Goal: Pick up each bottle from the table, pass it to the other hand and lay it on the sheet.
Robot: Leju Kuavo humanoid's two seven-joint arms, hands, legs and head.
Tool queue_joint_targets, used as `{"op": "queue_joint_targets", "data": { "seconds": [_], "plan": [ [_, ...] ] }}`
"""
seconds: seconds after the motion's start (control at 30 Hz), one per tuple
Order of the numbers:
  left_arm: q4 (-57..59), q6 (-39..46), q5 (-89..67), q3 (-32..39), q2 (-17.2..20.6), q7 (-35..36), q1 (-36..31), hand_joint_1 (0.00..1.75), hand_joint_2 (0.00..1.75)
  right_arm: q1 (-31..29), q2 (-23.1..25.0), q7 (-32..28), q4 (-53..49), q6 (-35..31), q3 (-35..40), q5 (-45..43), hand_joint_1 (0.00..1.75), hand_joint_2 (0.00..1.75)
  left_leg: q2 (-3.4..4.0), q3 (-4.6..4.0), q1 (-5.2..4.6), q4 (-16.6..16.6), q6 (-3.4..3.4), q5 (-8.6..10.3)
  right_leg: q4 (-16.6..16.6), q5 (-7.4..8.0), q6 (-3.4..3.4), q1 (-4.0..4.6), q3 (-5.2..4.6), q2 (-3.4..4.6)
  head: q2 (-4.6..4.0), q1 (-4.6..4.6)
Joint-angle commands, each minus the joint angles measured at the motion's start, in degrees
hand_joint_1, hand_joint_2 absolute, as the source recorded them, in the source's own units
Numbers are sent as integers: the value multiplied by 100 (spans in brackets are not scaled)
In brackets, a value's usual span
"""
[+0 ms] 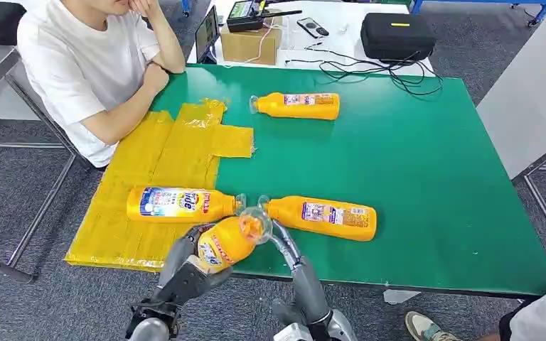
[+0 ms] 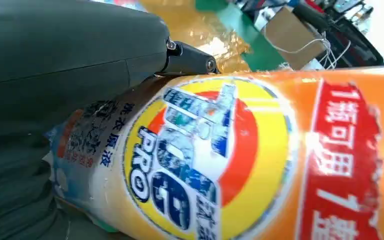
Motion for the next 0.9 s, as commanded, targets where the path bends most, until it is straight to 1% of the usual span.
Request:
{"op": "queue_joint_targets", "data": {
  "seconds": [0.03,0.13,0.23,0.3,0.37,0.43,0.5,0.63,0.73,0.83,0.9],
  "plan": [
    [-128,-107,-491,158,447,284,39,175,175,-55,49,-92,109,8,-218,-109,0,0,13,19,3,-5,-6,-6,-4,-3,-12,4,15,9,0,2],
    [-38,-125,-937,69,544,481,-42,175,175,-51,50,-92,79,-9,-294,-100,0,0,14,26,5,-5,-7,-8,-5,-5,-14,6,21,8,0,2],
    [180,-335,-1140,147,622,616,-271,175,175,-91,37,-92,43,28,-434,-90,0,0,6,17,3,-5,-5,-3,-4,-3,-10,4,16,-1,0,0],
    [504,-453,-1148,235,623,637,-608,175,175,-154,65,-92,92,177,-498,-87,0,0,7,26,6,-5,-7,-5,-5,-5,-16,8,26,-1,0,0],
    [940,-544,-1181,322,620,650,-1043,175,175,-222,109,-92,188,277,-470,-62,0,0,3,14,3,-5,-5,3,-3,1,-9,4,13,-4,0,2],
    [1133,-609,-1165,409,649,644,-1302,175,175,-245,138,-92,263,245,-426,-70,0,0,2,14,4,-5,-6,5,-3,4,-11,4,11,-4,0,0],
    [1156,-601,-1082,501,683,584,-1423,175,175,-233,153,-92,316,184,-425,-151,0,0,-6,20,7,-7,-11,7,-4,2,-18,9,20,-14,0,0],
    [1118,-638,-1006,548,717,545,-1439,175,175,-221,143,-92,325,160,-423,-177,0,0,6,17,11,-4,-12,11,0,3,-12,10,16,1,0,2],
    [961,-655,-946,591,753,551,-1350,175,175,-199,100,-92,350,110,-419,-231,0,0,5,23,12,-4,-13,7,0,-3,-13,11,24,-4,0,0],
    [856,-668,-889,755,960,586,-1424,175,175,-136,45,-92,443,-20,-513,-340,0,0,2,12,10,-3,-12,10,0,1,-9,8,14,0,0,2],
    [794,-712,-848,858,1053,604,-1430,175,175,-97,-4,-92,482,-109,-559,-492,0,0,4,29,16,-3,-16,1,-3,-6,-19,15,33,-2,0,2]
  ]
}}
